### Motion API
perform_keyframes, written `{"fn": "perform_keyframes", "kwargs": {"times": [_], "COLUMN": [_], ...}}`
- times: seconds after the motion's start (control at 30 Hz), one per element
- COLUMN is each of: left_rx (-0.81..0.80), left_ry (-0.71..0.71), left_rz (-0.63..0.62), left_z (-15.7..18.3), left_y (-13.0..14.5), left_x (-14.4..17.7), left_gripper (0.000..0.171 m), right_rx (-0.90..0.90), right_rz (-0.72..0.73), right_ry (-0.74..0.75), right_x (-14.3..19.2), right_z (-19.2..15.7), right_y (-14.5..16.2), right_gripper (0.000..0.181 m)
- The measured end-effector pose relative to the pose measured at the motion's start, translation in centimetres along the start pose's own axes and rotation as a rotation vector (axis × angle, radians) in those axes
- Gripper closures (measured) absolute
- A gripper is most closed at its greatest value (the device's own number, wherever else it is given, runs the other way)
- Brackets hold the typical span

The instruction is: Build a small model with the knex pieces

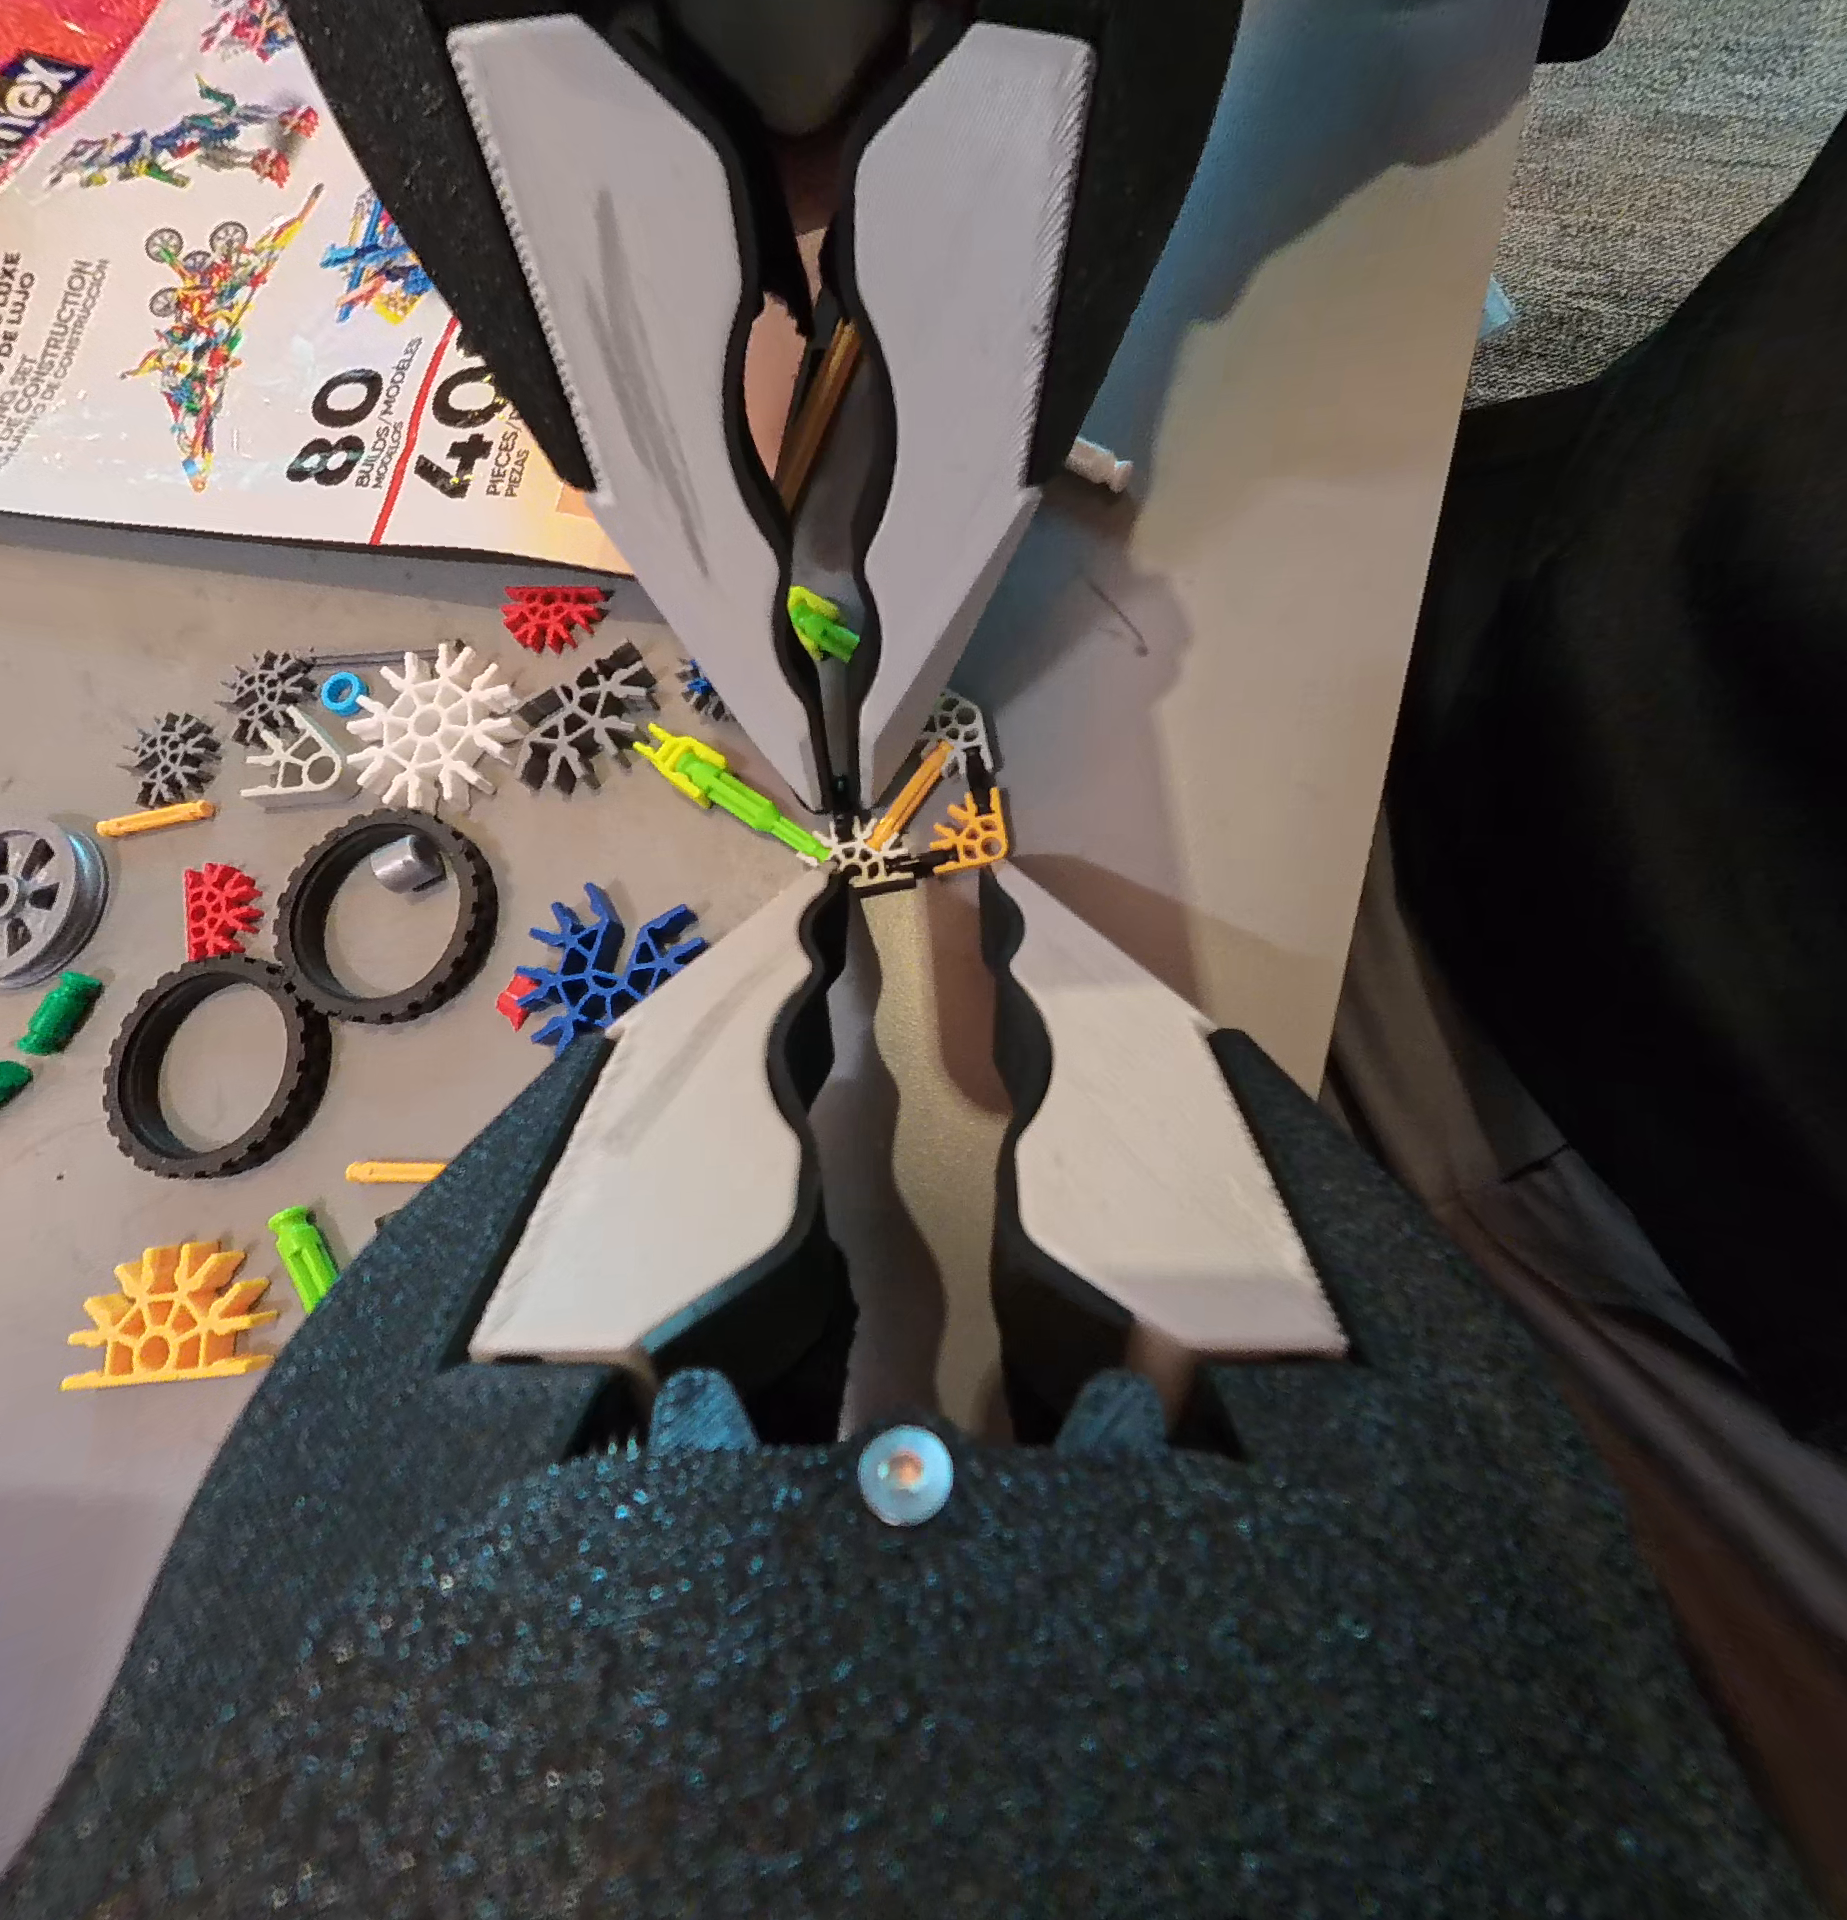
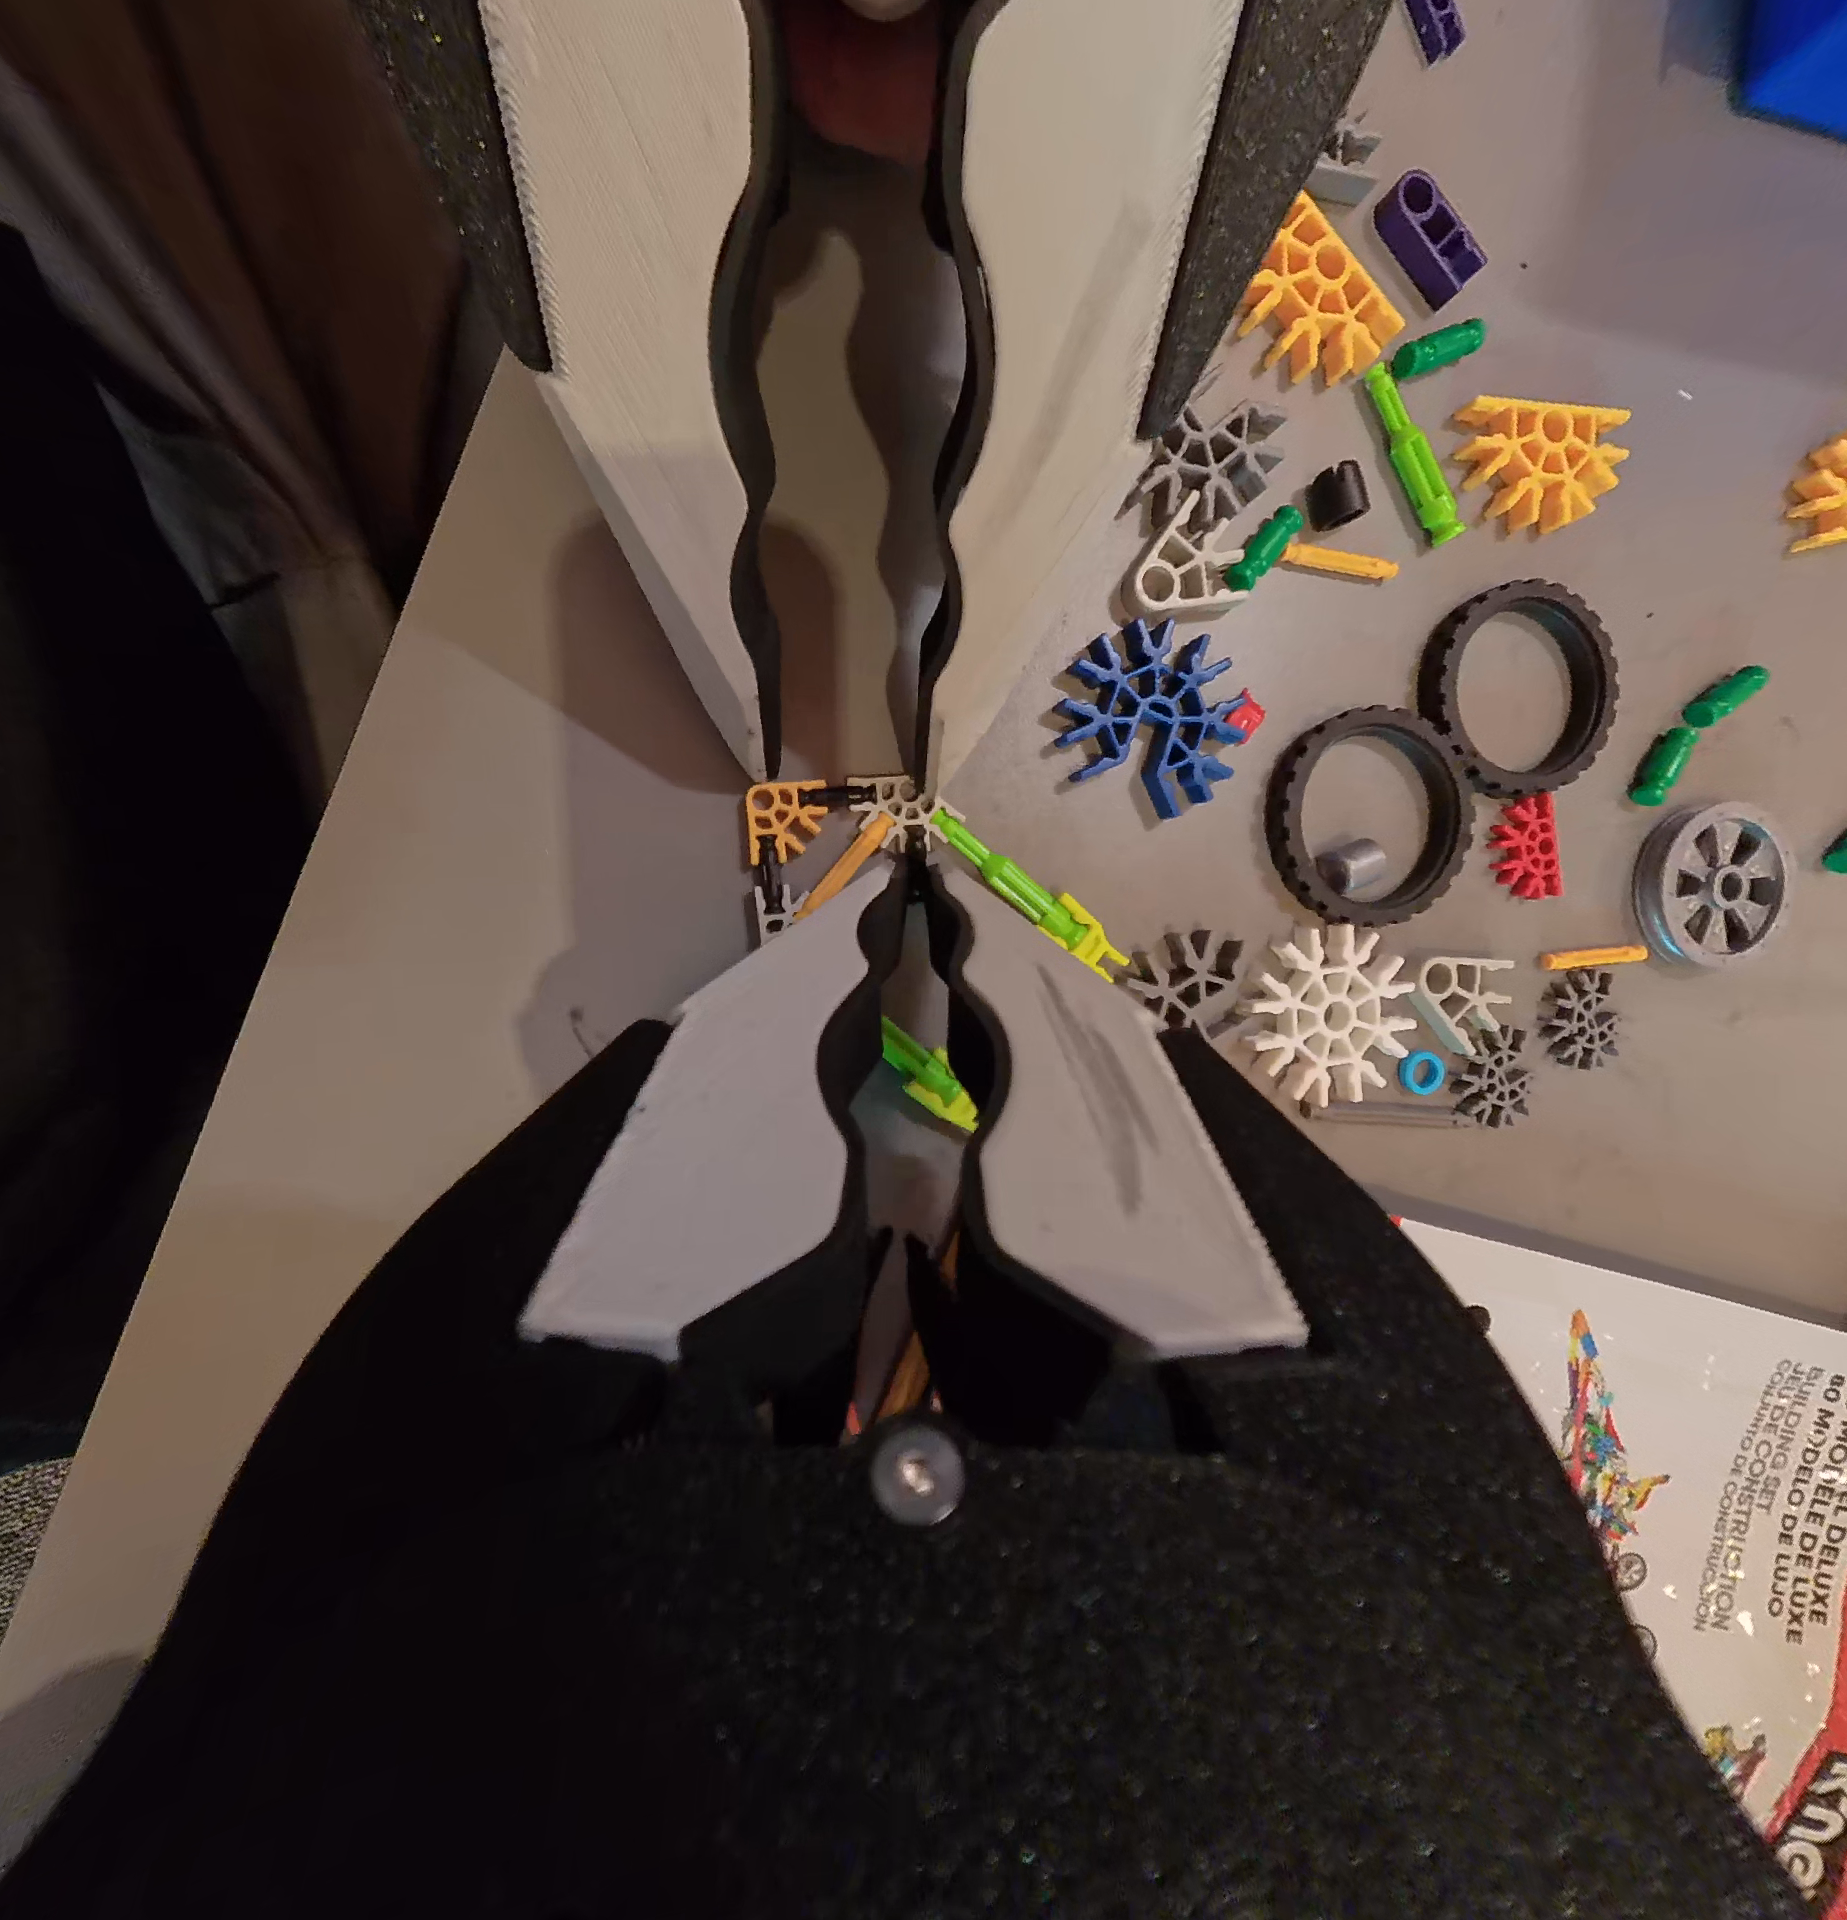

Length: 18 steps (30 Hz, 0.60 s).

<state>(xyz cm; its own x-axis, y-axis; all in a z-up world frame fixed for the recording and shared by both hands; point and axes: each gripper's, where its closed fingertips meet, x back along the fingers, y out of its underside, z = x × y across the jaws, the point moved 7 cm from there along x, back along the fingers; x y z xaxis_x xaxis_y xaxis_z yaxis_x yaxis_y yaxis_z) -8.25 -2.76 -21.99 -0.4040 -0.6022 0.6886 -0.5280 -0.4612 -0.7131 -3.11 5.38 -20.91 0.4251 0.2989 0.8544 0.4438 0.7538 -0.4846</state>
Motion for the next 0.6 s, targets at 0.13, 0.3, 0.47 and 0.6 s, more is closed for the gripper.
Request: {"fn": "perform_keyframes", "kwargs": {"times": [0.13,0.3,0.47,0.6], "left_rx": [0.0,0.0,0.001,0.002], "left_ry": [0.002,0.003,0.006,0.01], "left_rz": [0.0,0.0,0.0,0.0], "left_z": [0.0,0.0,0.0,0.0], "left_y": [0.0,0.0,0.0,0.0], "left_x": [0.0,0.0,0.0,0.0], "left_gripper": [0.148,0.148,0.148,0.148], "right_rx": [-0.002,-0.018,-0.038,-0.029], "right_rz": [-0.001,0.002,0.066,0.062], "right_ry": [-0.002,0.009,0.006,-0.004], "right_x": [0.0,0.3,1.0,0.5], "right_z": [0.0,0.3,0.5,0.4], "right_y": [0.0,0.1,-0.3,-0.4], "right_gripper": [0.179,0.172,0.181,0.181]}}
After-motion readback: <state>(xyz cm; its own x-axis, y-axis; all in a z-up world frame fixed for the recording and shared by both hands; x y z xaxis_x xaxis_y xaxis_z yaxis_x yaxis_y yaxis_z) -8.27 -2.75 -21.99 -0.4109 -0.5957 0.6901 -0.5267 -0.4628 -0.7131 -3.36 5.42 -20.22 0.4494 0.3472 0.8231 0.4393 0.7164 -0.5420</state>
